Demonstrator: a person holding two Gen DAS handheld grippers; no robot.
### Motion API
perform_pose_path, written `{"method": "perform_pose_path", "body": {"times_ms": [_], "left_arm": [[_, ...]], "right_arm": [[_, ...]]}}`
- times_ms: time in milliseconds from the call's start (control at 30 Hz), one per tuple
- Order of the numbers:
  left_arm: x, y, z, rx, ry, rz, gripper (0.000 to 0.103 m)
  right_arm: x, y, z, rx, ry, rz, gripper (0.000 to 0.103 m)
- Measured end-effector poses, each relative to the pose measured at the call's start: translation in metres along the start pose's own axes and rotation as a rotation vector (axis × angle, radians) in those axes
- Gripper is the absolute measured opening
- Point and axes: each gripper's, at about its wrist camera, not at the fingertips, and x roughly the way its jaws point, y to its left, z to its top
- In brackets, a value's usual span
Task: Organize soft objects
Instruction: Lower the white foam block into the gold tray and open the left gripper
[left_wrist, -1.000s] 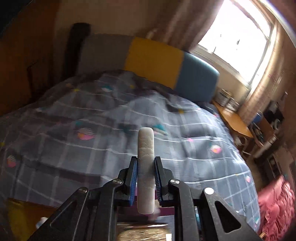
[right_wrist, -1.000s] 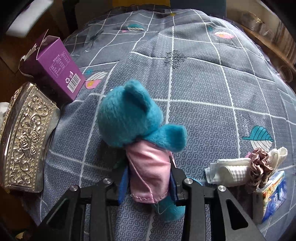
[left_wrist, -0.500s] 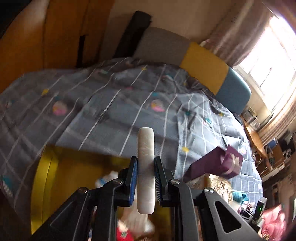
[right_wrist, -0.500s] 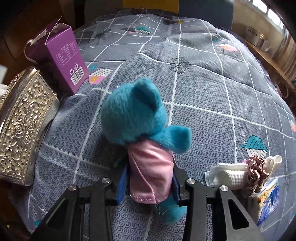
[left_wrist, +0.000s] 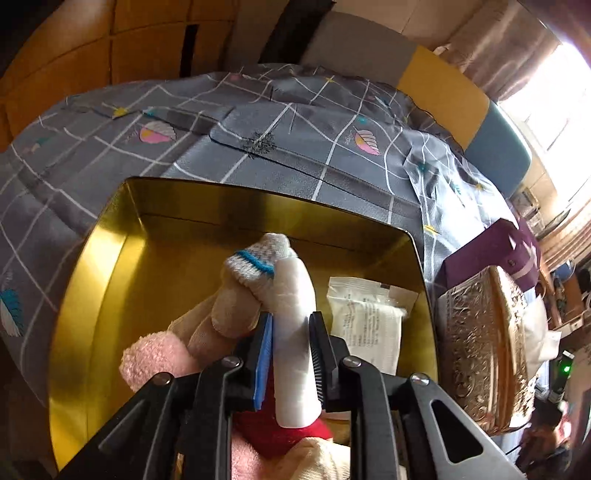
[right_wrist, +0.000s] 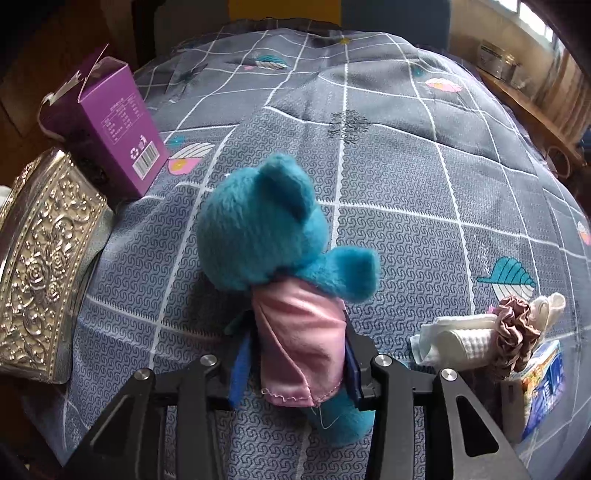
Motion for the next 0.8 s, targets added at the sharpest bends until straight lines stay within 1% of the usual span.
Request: {"method": "perform_pose_path", "body": {"times_ms": [33,67,200,300,400,467,567,800], "left_arm": [[-0.002,-0.001,-0.003,0.007,-0.012,0.014,0.024],[-0.004,-0.001,-0.005,0.014,-0.017,0.024,0.027],[-0.005,-0.006,-0.014,0.031,-0.036,0.063,0.031],[-0.013,-0.009,-0.02,0.041,-0.067,0.102,0.033],[-0.022,-0.015,-0.026,0.042,-0.095,0.113,0.037],[-0.027,-0.019,-0.029,0.058,-0.11,0.115,0.039],[-0.034,-0.026,-0.032,0.066,-0.121,0.099,0.039],[-0.057,-0.042,-0.041,0.108,-0.174,0.079,0.04]], "right_arm": [[0.0,0.0,0.0,0.0,-0.002,-0.002,0.043],[0.0,0.0,0.0,0.006,-0.004,-0.002,0.043],[0.001,0.001,-0.001,0.009,-0.009,-0.007,0.045],[0.002,0.005,-0.002,-0.006,-0.015,-0.028,0.045],[0.002,0.007,-0.002,-0.004,-0.018,-0.035,0.045],[0.003,0.011,-0.003,-0.019,-0.023,-0.048,0.045],[0.002,0.013,-0.004,-0.02,-0.027,-0.054,0.045],[0.001,0.014,-0.007,-0.026,-0.037,-0.061,0.044]]}}
